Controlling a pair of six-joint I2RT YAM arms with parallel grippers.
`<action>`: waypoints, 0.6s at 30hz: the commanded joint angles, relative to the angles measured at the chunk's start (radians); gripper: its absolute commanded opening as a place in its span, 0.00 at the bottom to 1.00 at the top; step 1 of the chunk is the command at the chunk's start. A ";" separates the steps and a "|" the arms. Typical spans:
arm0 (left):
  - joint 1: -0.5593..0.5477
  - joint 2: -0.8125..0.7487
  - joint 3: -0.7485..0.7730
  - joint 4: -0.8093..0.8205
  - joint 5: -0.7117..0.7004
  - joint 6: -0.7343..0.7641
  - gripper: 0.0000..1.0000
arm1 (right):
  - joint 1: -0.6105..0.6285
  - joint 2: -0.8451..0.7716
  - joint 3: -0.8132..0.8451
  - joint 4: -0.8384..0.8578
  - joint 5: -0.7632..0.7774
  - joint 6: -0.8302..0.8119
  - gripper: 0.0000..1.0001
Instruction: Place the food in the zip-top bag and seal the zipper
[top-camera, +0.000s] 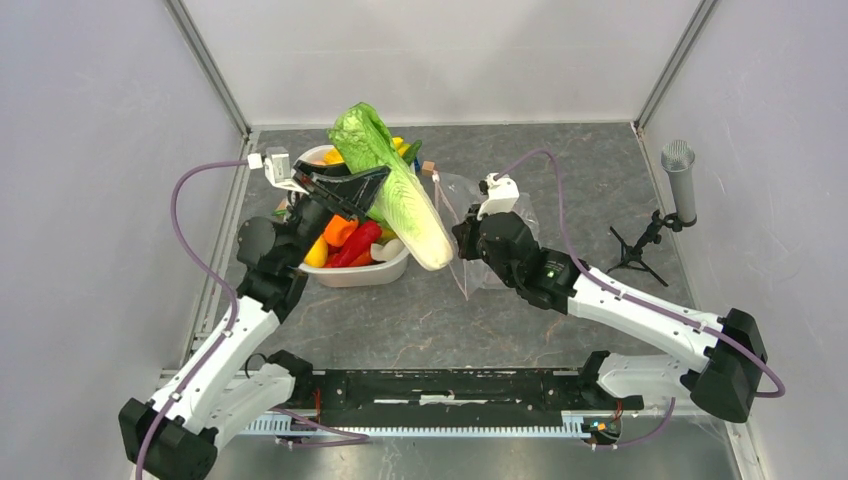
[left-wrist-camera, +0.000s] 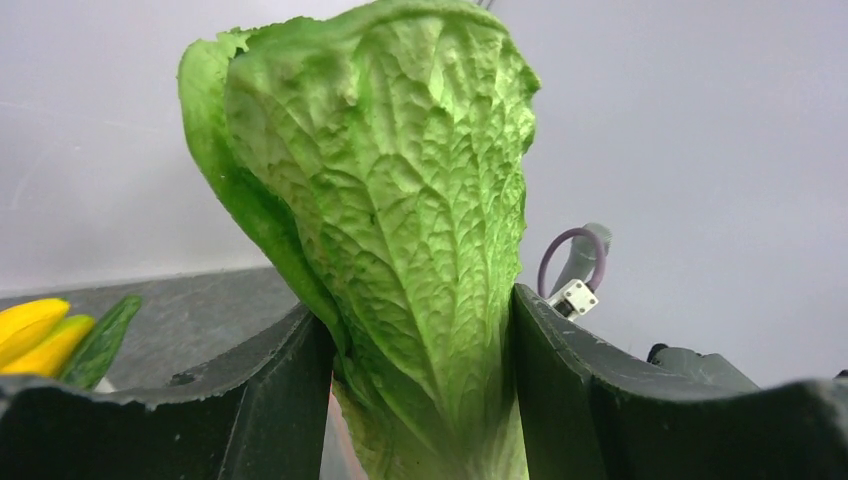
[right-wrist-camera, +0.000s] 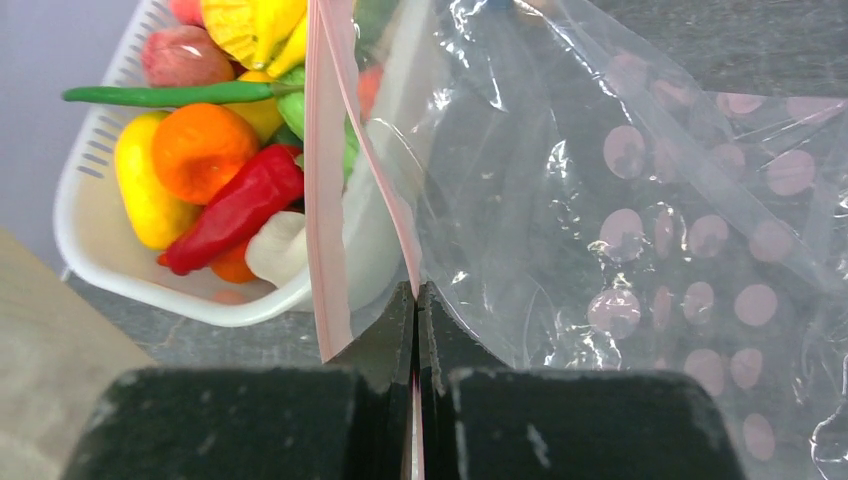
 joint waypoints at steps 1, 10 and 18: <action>-0.059 0.004 -0.036 0.241 -0.146 -0.049 0.19 | -0.003 -0.011 0.026 0.093 -0.054 0.073 0.00; -0.095 0.046 -0.113 0.293 -0.238 0.003 0.18 | -0.005 -0.065 0.010 0.106 -0.057 0.101 0.00; -0.099 0.080 -0.125 0.369 -0.278 0.004 0.17 | -0.005 -0.116 0.024 0.094 -0.133 0.103 0.00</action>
